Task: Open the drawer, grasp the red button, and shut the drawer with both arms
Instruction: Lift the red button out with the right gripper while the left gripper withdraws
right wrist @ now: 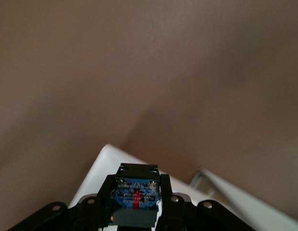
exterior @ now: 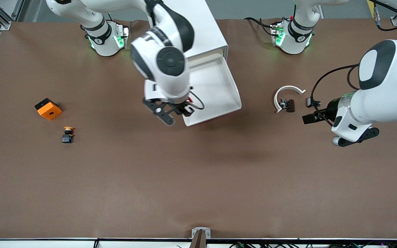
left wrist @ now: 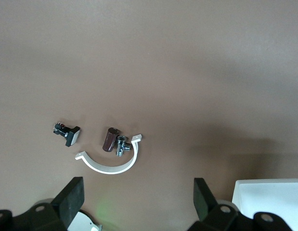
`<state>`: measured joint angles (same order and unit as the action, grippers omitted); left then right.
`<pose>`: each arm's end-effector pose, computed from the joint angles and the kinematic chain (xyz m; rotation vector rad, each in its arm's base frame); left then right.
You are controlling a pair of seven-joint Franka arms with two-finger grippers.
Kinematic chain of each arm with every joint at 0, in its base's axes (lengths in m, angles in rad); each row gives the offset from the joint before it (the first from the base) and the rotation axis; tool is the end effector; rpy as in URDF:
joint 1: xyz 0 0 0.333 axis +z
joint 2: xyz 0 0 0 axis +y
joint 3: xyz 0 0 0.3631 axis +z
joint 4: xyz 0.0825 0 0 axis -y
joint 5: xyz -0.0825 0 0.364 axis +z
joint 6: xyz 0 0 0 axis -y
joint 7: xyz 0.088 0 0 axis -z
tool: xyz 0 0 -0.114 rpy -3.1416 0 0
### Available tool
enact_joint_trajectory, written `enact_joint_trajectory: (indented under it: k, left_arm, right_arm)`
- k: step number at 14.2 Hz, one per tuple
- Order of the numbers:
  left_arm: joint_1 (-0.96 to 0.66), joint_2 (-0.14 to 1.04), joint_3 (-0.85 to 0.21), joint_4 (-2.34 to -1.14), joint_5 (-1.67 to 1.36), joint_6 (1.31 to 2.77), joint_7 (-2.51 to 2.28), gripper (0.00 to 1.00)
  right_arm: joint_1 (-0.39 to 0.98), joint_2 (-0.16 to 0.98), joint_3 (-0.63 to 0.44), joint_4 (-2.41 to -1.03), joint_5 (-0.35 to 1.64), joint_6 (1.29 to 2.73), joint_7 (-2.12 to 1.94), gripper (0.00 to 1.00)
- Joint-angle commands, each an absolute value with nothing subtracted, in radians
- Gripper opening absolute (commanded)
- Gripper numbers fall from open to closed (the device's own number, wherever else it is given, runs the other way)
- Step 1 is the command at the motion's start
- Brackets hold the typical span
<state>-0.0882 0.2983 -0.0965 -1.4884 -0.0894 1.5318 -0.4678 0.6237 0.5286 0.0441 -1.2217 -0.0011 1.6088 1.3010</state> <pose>0.6042 -0.1153 0.5274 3.0484 0.4477 -0.4307 0.5531 0.4261 0.4961 2.8798 -0.9504 -0.1458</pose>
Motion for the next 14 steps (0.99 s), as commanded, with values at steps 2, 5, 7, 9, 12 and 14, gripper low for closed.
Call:
enact_joint_trajectory:
  k: [2, 5, 7, 9, 12, 14]
  left_arm:
    - [-0.090, 0.250, -0.130, -1.568, -0.071, 1.585, -0.448, 1.00]
    - [-0.091, 0.253, -0.170, -1.604, -0.071, 1.643, -0.449, 1.00]
    - [-0.091, 0.252, -0.195, -1.640, -0.069, 1.692, -0.449, 1.00]
    - [-0.092, 0.253, -0.215, -1.664, -0.069, 1.742, -0.448, 1.00]
    - [-0.098, 0.265, -0.259, -1.690, -0.066, 1.827, -0.446, 1.00]
    - [-0.123, 0.285, -0.262, -1.692, -0.066, 1.865, -0.448, 1.00]
  right_arm:
    - [0.497, 0.440, 0.057, -1.285, 0.008, 1.546, 0.960, 0.21]
    - [0.381, 0.416, 0.055, -1.354, 0.008, 1.568, 0.694, 0.22]
    - [0.292, 0.400, 0.055, -1.428, 0.006, 1.639, 0.496, 0.23]
    - [0.214, 0.376, 0.054, -1.547, 0.005, 1.769, 0.311, 0.23]
    - [0.144, 0.345, 0.052, -1.771, -0.003, 2.045, 0.167, 0.24]
    - [0.103, 0.345, 0.052, -1.902, -0.009, 2.245, 0.100, 0.24]
